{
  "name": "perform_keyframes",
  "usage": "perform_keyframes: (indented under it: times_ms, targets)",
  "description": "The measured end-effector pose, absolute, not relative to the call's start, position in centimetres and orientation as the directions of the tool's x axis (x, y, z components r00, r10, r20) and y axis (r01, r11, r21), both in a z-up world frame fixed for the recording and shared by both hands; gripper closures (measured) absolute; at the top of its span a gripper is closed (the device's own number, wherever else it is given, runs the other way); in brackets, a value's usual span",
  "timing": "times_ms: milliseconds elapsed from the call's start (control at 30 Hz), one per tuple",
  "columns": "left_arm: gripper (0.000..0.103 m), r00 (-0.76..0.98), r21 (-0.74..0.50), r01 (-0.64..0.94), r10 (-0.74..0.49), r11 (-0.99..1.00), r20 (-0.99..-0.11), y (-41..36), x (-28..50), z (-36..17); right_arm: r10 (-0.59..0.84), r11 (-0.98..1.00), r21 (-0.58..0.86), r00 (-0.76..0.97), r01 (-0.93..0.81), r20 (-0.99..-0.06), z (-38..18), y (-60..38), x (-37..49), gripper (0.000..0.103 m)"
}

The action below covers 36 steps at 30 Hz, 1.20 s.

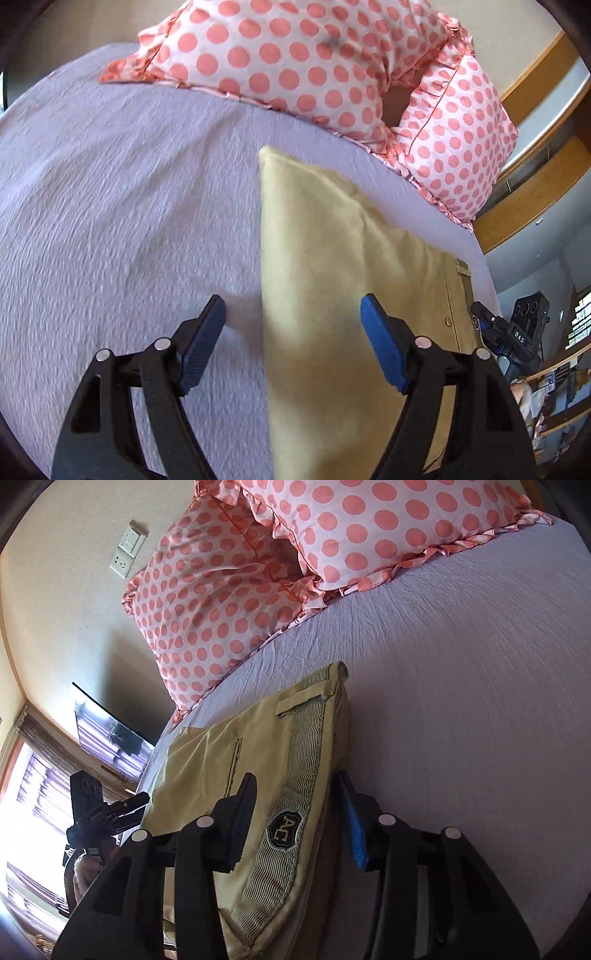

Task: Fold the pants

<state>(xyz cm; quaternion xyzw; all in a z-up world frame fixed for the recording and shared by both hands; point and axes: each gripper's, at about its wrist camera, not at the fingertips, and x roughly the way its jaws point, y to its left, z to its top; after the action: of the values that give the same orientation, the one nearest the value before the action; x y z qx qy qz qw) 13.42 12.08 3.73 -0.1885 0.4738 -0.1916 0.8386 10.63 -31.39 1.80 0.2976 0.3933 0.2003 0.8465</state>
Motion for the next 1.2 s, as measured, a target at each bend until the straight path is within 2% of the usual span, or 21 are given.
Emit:
perform_keyframes:
  times_ms: [33, 67, 100, 133, 167, 200, 300, 400, 567, 633, 733, 800, 833, 900, 933, 967, 1033, 1067, 1100, 1167, 1200]
  targets:
    - [0.028, 0.442, -0.530, 0.162, -0.541, 0.832, -0.715, 11.7, 13.8, 3.4, 0.578, 0.742, 0.662, 0.602, -0.106, -0.551, 1.8, -31.3, 10.8, 0.057]
    - [0.028, 0.438, -0.543, 0.171, -0.558, 0.822, -0.705, 11.4, 14.2, 3.4, 0.594, 0.732, 0.672, 0.587, -0.110, -0.551, 1.7, -31.1, 11.0, 0.064]
    - [0.035, 0.426, -0.554, 0.181, -0.573, 0.812, -0.700, 11.1, 14.5, 3.3, 0.616, 0.716, 0.689, 0.569, -0.116, -0.544, 1.5, -31.1, 11.2, 0.073]
    - [0.043, 0.426, -0.549, 0.184, -0.570, 0.815, -0.703, 10.8, 15.0, 3.2, 0.649, 0.688, 0.714, 0.551, -0.132, -0.524, 1.3, -31.1, 11.4, 0.087]
    - [0.072, 0.420, -0.543, 0.184, -0.565, 0.819, -0.710, 10.6, 15.5, 3.0, 0.677, 0.662, 0.734, 0.542, -0.152, -0.498, 1.3, -31.1, 11.4, 0.090]
    - [0.089, 0.413, -0.551, 0.185, -0.573, 0.814, -0.708, 10.6, 15.8, 3.0, 0.694, 0.646, 0.744, 0.539, -0.174, -0.477, 1.6, -31.2, 11.3, 0.091]
    - [0.095, 0.414, -0.571, 0.209, -0.601, 0.794, -0.684, 10.7, 16.2, 3.8, 0.725, 0.616, 0.755, 0.537, -0.226, -0.431, 3.0, -31.2, 11.5, 0.093]
    - [0.097, 0.458, -0.533, 0.244, -0.581, 0.810, -0.673, 10.0, 17.2, 5.8, 0.717, 0.629, 0.731, 0.558, -0.263, -0.417, 5.0, -30.8, 13.2, 0.093]
    - [0.097, 0.581, -0.427, 0.276, -0.504, 0.861, -0.639, 7.5, 21.3, 9.5, 0.663, 0.665, 0.698, 0.639, -0.266, -0.389, 7.4, -31.7, 17.9, 0.094]
    - [0.097, 0.616, -0.370, 0.255, -0.445, 0.893, -0.650, 6.2, 23.9, 9.8, 0.623, 0.687, 0.689, 0.676, -0.233, -0.393, 7.4, -32.4, 20.0, 0.094]
    - [0.092, 0.605, -0.278, 0.173, -0.325, 0.945, -0.727, 4.7, 28.0, 7.6, 0.533, 0.749, 0.651, 0.692, -0.119, -0.487, 5.5, -33.0, 23.1, 0.093]
    - [0.078, 0.554, -0.237, 0.117, -0.262, 0.964, -0.790, 4.4, 29.7, 5.4, 0.434, 0.816, 0.577, 0.650, 0.010, -0.624, 3.6, -33.0, 24.4, 0.086]
    - [0.075, 0.549, -0.235, 0.103, -0.253, 0.966, -0.797, 4.7, 29.7, 4.9, 0.405, 0.830, 0.557, 0.641, 0.041, -0.652, 3.1, -33.2, 24.2, 0.080]
    - [0.063, 0.590, -0.190, 0.083, -0.202, 0.978, -0.782, 5.5, 28.9, 5.4, 0.358, 0.838, 0.543, 0.699, 0.050, -0.619, 4.1, -34.2, 22.4, 0.077]
    - [0.062, 0.616, -0.168, 0.070, -0.175, 0.983, -0.768, 6.1, 28.2, 6.0, 0.340, 0.845, 0.533, 0.734, 0.036, -0.588, 5.0, -34.5, 21.3, 0.069]
    - [0.063, 0.636, -0.175, 0.069, -0.178, 0.982, -0.751, 6.6, 27.3, 6.6, 0.355, 0.839, 0.544, 0.756, 0.002, -0.551, 5.8, -34.5, 20.2, 0.051]
    - [0.063, 0.658, -0.245, 0.098, -0.247, 0.965, -0.711, 7.5, 25.3, 7.8, 0.450, 0.803, 0.588, 0.743, -0.095, -0.495, 6.6, -33.7, 18.9, 0.040]
    - [0.061, 0.657, -0.291, 0.135, -0.305, 0.947, -0.689, 7.5, 24.3, 8.2, 0.491, 0.791, 0.598, 0.719, -0.130, -0.492, 6.7, -32.9, 18.6, 0.040]
    - [0.052, 0.643, -0.334, 0.180, -0.367, 0.925, -0.672, 7.2, 23.4, 8.4, 0.515, 0.787, 0.598, 0.694, -0.151, -0.503, 6.5, -32.0, 18.3, 0.040]
    - [0.039, 0.592, -0.381, 0.229, -0.439, 0.896, -0.676, 5.6, 22.4, 7.9, 0.519, 0.799, 0.587, 0.647, -0.133, -0.559, 5.6, -30.2, 18.7, 0.028]
    - [0.038, 0.550, -0.382, 0.231, -0.444, 0.895, -0.707, 4.7, 22.6, 6.9, 0.501, 0.810, 0.579, 0.626, -0.097, -0.597, 4.8, -29.7, 19.2, 0.025]
